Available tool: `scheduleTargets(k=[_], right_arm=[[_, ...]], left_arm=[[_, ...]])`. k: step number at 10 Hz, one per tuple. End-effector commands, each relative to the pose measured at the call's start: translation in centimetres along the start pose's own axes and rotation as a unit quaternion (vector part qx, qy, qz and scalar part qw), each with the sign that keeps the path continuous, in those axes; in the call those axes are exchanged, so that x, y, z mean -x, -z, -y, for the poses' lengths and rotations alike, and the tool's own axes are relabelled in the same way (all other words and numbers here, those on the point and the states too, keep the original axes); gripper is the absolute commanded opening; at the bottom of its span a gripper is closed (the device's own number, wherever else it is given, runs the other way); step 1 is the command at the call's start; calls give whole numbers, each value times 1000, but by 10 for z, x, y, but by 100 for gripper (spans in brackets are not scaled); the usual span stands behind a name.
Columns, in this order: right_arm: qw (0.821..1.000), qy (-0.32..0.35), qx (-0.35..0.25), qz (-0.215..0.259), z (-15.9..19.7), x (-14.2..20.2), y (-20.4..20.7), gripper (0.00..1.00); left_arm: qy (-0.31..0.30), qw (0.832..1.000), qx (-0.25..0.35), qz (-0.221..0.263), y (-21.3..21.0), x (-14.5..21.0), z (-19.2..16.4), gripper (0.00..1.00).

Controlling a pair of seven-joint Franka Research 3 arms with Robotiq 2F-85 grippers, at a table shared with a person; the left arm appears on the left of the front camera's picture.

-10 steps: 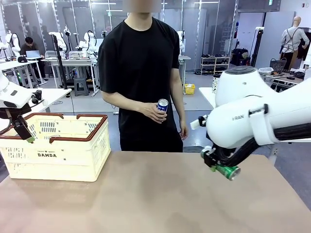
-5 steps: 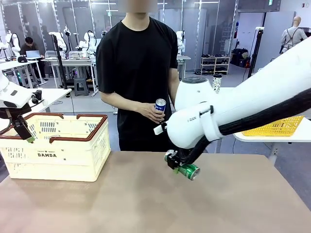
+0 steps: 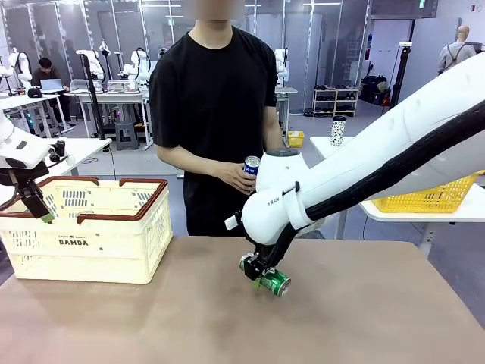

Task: Place the drinks into the Shopping basket.
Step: Pick up one drink and place it into the Shopping basket.

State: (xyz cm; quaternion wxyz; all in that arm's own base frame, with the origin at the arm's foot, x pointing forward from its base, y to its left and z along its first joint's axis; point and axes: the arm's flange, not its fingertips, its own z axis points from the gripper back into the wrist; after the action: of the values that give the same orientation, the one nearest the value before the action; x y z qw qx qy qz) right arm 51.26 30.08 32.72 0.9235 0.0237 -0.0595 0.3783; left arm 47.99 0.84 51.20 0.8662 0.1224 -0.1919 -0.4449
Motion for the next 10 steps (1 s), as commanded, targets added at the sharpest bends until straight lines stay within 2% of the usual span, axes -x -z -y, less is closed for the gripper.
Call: scheduleTargets(k=[1,6,9,10], right_arm=[[1000,-7,-15,11,-1,-9,4,12],[1000,-7,-27,-12,-9,-12,39,12],[999,-12,-33,-22,-8,-10,45,12],[999,-5,-32,-31,-7,-10,44,66]], left_arm=[[-8,1000,-2,-2,-1,0,0,100],[-8,1000,-2,-2,-1,0,0,100],[-8,1000,-2,-2,-1,0,0,100],[-8,1000,-2,-2,-1,0,0,100]])
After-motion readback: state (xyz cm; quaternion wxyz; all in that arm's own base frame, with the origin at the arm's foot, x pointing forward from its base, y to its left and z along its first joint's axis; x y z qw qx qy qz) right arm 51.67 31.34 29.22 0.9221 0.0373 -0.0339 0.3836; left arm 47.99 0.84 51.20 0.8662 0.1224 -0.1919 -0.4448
